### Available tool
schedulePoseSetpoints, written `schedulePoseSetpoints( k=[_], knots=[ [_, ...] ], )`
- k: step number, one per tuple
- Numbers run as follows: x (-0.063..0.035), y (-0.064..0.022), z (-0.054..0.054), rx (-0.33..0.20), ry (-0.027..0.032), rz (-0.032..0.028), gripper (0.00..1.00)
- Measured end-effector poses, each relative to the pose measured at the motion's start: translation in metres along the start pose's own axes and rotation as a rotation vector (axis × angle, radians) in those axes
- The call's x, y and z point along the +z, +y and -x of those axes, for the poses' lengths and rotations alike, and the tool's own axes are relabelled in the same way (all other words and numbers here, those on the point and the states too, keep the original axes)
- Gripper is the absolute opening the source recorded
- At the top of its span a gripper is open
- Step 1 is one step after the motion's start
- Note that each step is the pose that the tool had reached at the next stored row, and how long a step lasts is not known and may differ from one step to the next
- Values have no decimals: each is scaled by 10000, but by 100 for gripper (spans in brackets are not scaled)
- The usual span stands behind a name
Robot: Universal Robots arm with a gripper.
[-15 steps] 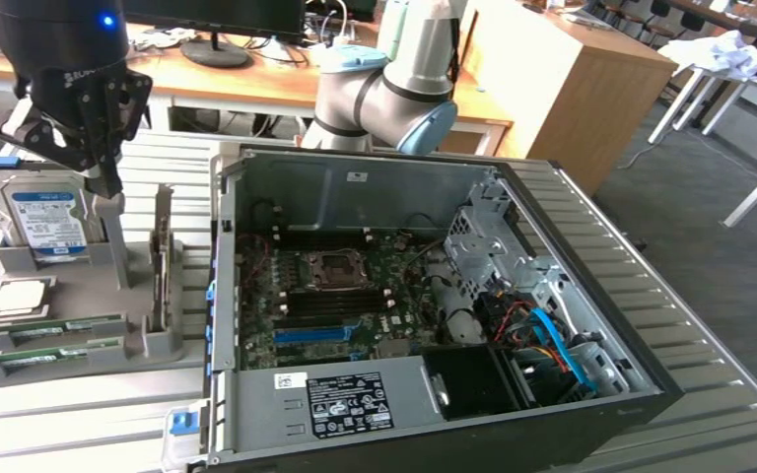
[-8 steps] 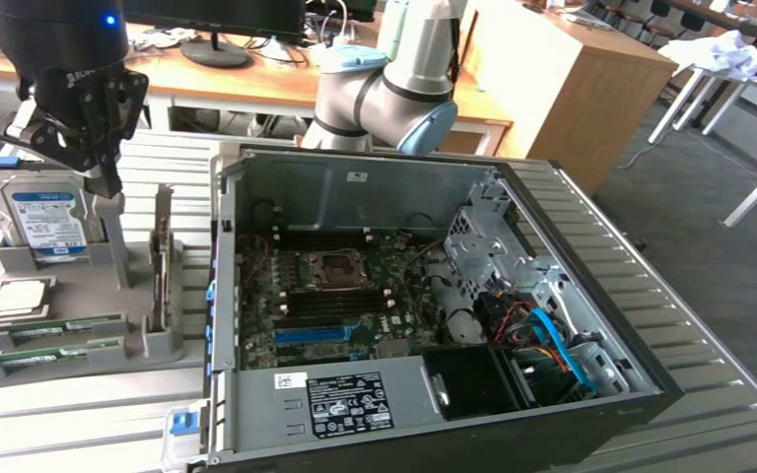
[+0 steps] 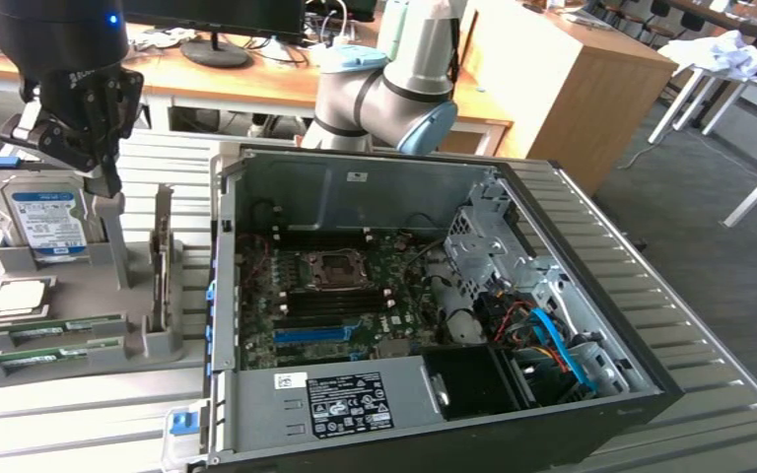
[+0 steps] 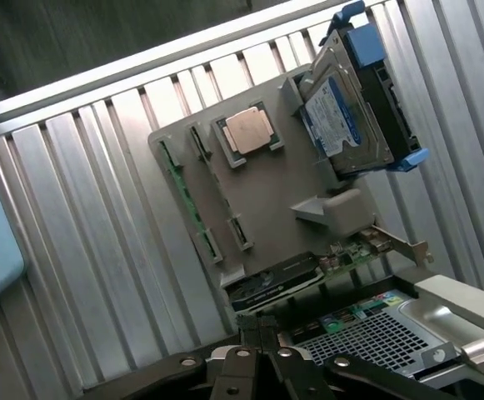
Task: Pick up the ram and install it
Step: 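Pick up the ram and move it above insertion slot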
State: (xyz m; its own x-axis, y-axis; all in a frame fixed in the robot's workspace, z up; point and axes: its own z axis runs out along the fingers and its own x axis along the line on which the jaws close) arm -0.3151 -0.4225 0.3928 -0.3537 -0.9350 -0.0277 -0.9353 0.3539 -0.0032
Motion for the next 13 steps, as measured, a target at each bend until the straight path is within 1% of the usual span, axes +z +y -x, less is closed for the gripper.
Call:
schedulePoseSetpoints(
  k=[13],
  knots=[
    [0, -1, -2, -1199, -3, 34, 10]
  ],
)
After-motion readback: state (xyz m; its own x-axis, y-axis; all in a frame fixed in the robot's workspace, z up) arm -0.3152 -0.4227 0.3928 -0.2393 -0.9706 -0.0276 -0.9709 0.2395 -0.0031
